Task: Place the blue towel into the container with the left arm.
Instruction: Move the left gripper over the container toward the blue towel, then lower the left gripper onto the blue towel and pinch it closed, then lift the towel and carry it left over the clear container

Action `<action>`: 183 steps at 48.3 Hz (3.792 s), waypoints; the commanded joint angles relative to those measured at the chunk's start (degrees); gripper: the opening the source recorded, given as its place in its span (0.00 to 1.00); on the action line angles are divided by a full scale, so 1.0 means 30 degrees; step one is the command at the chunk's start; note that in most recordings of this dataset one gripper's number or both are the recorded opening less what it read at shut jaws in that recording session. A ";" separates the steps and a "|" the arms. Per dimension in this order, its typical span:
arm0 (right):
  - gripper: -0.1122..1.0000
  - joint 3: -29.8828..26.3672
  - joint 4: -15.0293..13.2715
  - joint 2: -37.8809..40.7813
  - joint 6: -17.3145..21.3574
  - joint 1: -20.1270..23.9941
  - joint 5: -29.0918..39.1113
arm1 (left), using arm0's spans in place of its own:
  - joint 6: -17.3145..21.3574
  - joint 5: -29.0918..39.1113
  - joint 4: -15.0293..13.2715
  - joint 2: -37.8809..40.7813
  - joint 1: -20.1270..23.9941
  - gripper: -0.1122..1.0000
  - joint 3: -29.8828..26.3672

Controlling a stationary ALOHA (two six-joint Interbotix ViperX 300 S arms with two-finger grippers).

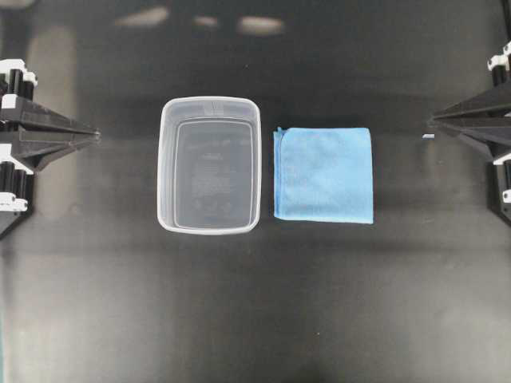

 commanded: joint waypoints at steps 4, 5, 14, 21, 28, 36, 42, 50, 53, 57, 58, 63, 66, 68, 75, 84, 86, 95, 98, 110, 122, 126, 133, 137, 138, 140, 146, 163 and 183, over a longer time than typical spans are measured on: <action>0.16 -0.0264 0.0234 0.0176 0.0293 0.0176 -0.0029 | -0.0498 0.1523 0.0762 0.0850 0.0029 0.15 -0.1025; 0.16 -0.0264 0.0234 0.0176 0.0352 0.0176 0.0000 | -0.0527 0.1816 0.0791 0.0967 0.0029 0.14 -0.1172; 0.11 -0.0205 0.0264 0.0205 0.0527 0.0146 0.0352 | -0.0557 0.4688 0.0791 0.2344 0.0146 0.11 -0.3311; 0.11 -0.0205 0.0264 0.0205 0.0527 0.0029 0.0557 | -0.0293 0.7559 0.0791 0.3926 0.0176 0.11 -0.5566; 0.12 -0.0205 0.0322 0.0205 0.0527 -0.0088 0.0615 | -0.0264 0.9404 0.0791 0.5801 0.0264 0.11 -0.7676; 0.31 -0.0176 0.0322 0.0117 0.0527 -0.0146 0.1143 | -0.0146 1.0723 0.0791 0.8350 0.0381 0.11 -0.9756; 0.57 -0.0205 0.0322 0.0000 0.0527 -0.0146 0.1289 | -0.0117 1.1426 0.0791 1.0342 0.0527 0.11 -1.1367; 0.77 -0.0176 0.0322 -0.0117 0.0498 -0.0146 0.1406 | 0.0117 1.2744 0.0820 1.2979 0.0791 0.16 -1.3975; 0.77 -0.0176 0.0322 -0.0176 0.0469 -0.0146 0.1406 | 0.0352 1.3564 0.0820 1.4268 0.0850 0.26 -1.5146; 0.76 -0.0176 0.0322 -0.0293 0.0469 -0.0146 0.1406 | 0.0674 1.4473 0.0820 1.5732 0.0879 0.46 -1.6465; 0.76 -0.0146 0.0293 -0.0322 0.0469 -0.0146 0.1406 | 0.0762 1.4824 0.0820 1.6318 0.0850 0.53 -1.6963; 0.76 -0.0029 0.0322 -0.0322 0.0469 -0.0146 0.1699 | 0.0879 1.6084 0.0820 1.8428 0.0850 0.79 -1.8721; 0.76 -0.0029 0.0322 -0.0352 0.0469 -0.0146 0.2051 | 0.0908 1.6699 0.0820 1.9658 0.0879 0.89 -1.9775; 0.76 -0.0029 0.0322 -0.0381 0.0469 -0.0146 0.2139 | 0.0908 1.6963 0.0820 2.0449 0.0908 0.91 -2.0420; 0.76 0.0000 0.0293 -0.0762 0.0322 -0.0146 0.2256 | 0.0820 1.7520 0.0820 2.3174 0.0938 0.89 -2.2500; 0.76 0.0117 0.0293 -0.1729 0.0293 -0.0293 0.2900 | 0.0850 1.8164 0.0820 2.5488 0.0908 0.89 -2.4258; 0.76 0.0117 0.0293 -0.1963 0.0293 -0.0293 0.3047 | 0.0850 1.8311 0.0820 2.6074 0.0938 0.89 -2.4580; 0.76 0.0117 0.0293 -0.3076 0.0322 -0.0293 0.3721 | 0.0732 1.8311 0.0820 2.8359 0.0967 0.89 -2.5488; 0.76 0.0117 0.0293 -0.3281 0.0352 -0.0293 0.4014 | 0.0732 1.8311 0.0820 2.9150 0.0879 0.89 -2.5986; 0.76 0.0088 0.0322 -0.3398 0.0498 -0.0293 0.4570 | 0.0820 1.8311 0.0820 3.0703 0.0645 0.89 -2.6689; 0.76 0.0146 0.0322 -0.3428 0.0498 -0.0293 0.4600 | 0.0820 1.8486 0.0820 3.0645 0.0557 0.74 -2.6514; 0.76 0.0146 0.0322 -0.3457 0.0498 -0.0293 0.4570 | 0.0879 1.8486 0.0820 3.0615 0.0264 0.53 -2.6514; 0.76 0.0088 0.0322 -0.3516 0.0498 -0.0322 0.4600 | 0.0908 1.8486 0.0820 3.0117 0.0146 0.19 -2.6514; 0.76 0.0088 0.0293 -0.3516 0.0498 -0.0293 0.4570 | 0.0879 1.8604 0.0820 2.9473 0.0146 0.15 -2.6514; 0.76 0.0088 0.0322 -0.3545 0.0498 -0.0293 0.4570 | 0.0879 1.8691 0.0820 2.9268 0.0146 0.15 -2.6514; 0.76 0.0088 0.0322 -0.3545 0.0498 -0.0293 0.4600 | 0.0908 1.8984 0.0820 2.8770 0.0146 0.15 -2.6514; 0.76 0.0088 0.0293 -0.3633 0.0498 -0.0322 0.4600 | 0.0908 2.0684 0.0820 2.6748 0.0059 0.15 -2.6689; 0.76 0.0088 0.0293 -0.4248 0.0469 -0.0293 0.5186 | 0.0850 2.4639 0.0820 1.9980 0.0205 0.15 -2.4434; 0.76 0.0088 0.0322 -0.4277 0.0498 -0.0293 0.5186 | 0.0850 2.1650 0.0820 1.5381 0.0762 0.15 -1.7021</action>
